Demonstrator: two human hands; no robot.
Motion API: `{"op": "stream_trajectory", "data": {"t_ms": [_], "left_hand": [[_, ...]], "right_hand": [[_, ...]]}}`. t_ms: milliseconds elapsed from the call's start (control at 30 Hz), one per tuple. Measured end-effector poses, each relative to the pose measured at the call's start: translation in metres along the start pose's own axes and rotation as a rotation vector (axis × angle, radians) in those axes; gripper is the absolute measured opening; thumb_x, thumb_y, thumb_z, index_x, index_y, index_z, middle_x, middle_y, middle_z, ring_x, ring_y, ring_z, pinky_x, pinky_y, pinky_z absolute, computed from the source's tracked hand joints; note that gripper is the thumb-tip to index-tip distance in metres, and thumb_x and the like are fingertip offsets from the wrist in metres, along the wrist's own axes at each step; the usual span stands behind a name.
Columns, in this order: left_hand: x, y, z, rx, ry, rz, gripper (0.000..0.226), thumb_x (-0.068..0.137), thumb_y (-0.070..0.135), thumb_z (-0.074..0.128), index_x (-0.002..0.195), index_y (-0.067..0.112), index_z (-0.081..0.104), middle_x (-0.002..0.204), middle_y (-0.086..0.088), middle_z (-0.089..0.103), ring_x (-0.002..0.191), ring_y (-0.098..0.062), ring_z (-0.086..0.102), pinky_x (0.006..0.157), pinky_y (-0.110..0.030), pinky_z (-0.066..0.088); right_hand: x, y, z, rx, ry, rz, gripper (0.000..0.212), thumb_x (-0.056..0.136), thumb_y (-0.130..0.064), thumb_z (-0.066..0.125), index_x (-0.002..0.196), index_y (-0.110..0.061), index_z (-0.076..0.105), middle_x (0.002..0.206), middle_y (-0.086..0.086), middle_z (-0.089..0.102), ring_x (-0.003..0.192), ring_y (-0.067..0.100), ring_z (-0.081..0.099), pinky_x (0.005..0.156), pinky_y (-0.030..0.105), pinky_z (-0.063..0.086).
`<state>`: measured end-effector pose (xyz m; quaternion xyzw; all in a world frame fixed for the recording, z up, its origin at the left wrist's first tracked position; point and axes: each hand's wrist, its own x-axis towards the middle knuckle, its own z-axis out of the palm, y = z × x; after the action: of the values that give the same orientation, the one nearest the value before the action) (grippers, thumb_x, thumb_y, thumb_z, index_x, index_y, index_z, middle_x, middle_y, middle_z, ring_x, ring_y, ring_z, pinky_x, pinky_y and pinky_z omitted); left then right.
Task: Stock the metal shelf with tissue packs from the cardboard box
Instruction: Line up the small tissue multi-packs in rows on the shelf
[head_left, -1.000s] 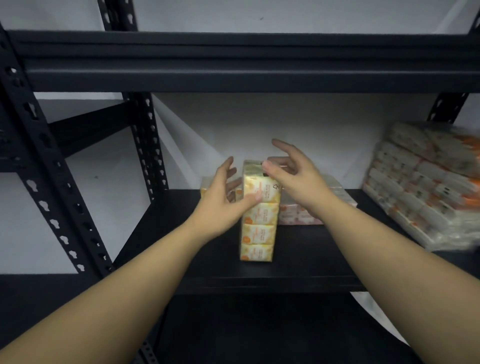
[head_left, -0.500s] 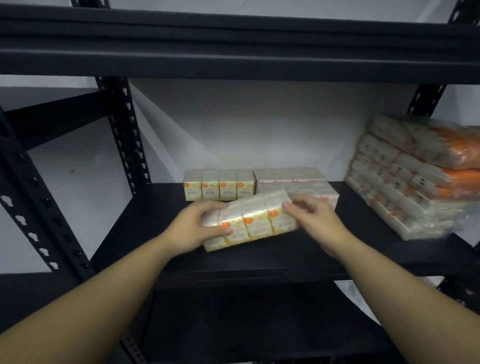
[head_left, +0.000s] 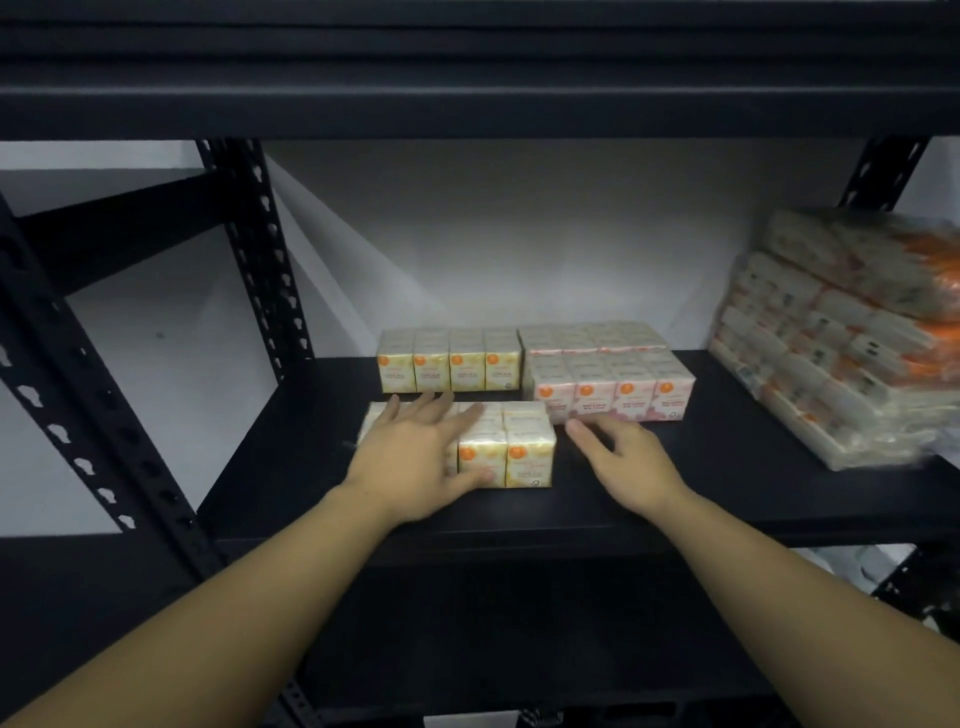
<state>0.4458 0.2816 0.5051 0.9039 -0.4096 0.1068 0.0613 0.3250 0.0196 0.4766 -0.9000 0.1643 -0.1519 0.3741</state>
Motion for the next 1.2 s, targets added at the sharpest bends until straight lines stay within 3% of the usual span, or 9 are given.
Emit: {"op": "stream_trajectory", "data": {"t_ms": [133,267,467,600,900,1033,1100,1200], "left_hand": [[0.005,-0.008,0.007,0.037,0.039,-0.022,0.085,0.088,0.086,0.041,0.161,0.045,0.025,0.168,0.003,0.032,0.155,-0.020,0.029,0.127,-0.048,0.020],[0.013,-0.034,0.004,0.016,0.010,-0.056,0.086,0.086,0.083,0.049,0.160,0.043,0.030,0.166,0.003,0.036,0.151,-0.021,0.035,0.124,-0.051,0.023],[0.046,-0.037,0.000,0.014,-0.057,-0.105,0.083,0.086,0.081,0.052,0.159,0.049,0.029,0.169,-0.002,0.028,0.153,-0.029,0.030,0.122,-0.054,0.025],[0.068,-0.036,0.003,0.007,-0.045,-0.108,0.082,0.087,0.079,0.054,0.159,0.046,0.033,0.165,-0.005,0.034,0.149,-0.030,0.033,0.121,-0.050,0.025],[0.089,-0.046,0.014,0.076,-0.056,-0.081,0.079,0.091,0.081,0.042,0.160,0.047,0.026,0.166,-0.004,0.031,0.152,-0.029,0.027,0.128,-0.057,0.007],[0.088,-0.046,0.011,0.138,-0.062,-0.084,0.084,0.088,0.086,0.038,0.161,0.048,0.020,0.170,-0.006,0.022,0.157,-0.031,0.016,0.126,-0.064,-0.002],[0.080,-0.041,0.011,0.114,-0.018,-0.128,0.094,0.083,0.091,0.040,0.162,0.045,0.019,0.171,-0.009,0.019,0.158,-0.031,0.012,0.124,-0.066,-0.004],[0.063,-0.037,0.017,0.034,0.126,-0.248,0.100,0.079,0.095,0.040,0.161,0.041,0.024,0.170,-0.014,0.020,0.158,-0.034,0.012,0.123,-0.066,0.000]], "right_hand": [[0.002,0.029,-0.002,-0.365,-0.083,0.016,0.066,0.093,-0.069,0.057,0.148,-0.034,0.054,0.161,-0.002,0.043,0.150,0.019,0.032,0.121,0.043,0.032],[0.005,0.026,0.001,-0.438,-0.160,0.007,0.073,0.092,-0.079,0.045,0.155,-0.042,0.042,0.170,-0.003,0.025,0.157,0.022,0.017,0.128,0.048,0.017],[0.002,0.026,0.004,-0.396,-0.049,0.009,0.071,0.087,-0.081,0.050,0.146,-0.042,0.054,0.160,-0.008,0.038,0.149,0.018,0.031,0.122,0.044,0.028],[0.001,0.029,0.005,-0.383,-0.044,0.014,0.071,0.085,-0.083,0.049,0.143,-0.042,0.056,0.155,-0.010,0.041,0.146,0.018,0.034,0.119,0.043,0.033],[0.002,0.032,0.005,-0.379,-0.030,0.006,0.071,0.084,-0.084,0.049,0.141,-0.042,0.057,0.153,-0.011,0.043,0.144,0.017,0.036,0.117,0.042,0.034],[0.004,0.032,0.006,-0.375,-0.038,0.011,0.075,0.079,-0.087,0.047,0.140,-0.043,0.055,0.149,-0.012,0.045,0.142,0.017,0.036,0.116,0.044,0.036],[0.003,0.030,0.004,-0.342,0.022,-0.001,0.074,0.080,-0.082,0.055,0.142,-0.043,0.053,0.145,-0.011,0.045,0.141,0.018,0.035,0.115,0.045,0.038],[0.005,0.027,0.001,-0.349,0.280,-0.052,0.070,0.083,-0.069,0.068,0.144,-0.035,0.053,0.149,0.001,0.041,0.144,0.024,0.027,0.118,0.051,0.034]]}}
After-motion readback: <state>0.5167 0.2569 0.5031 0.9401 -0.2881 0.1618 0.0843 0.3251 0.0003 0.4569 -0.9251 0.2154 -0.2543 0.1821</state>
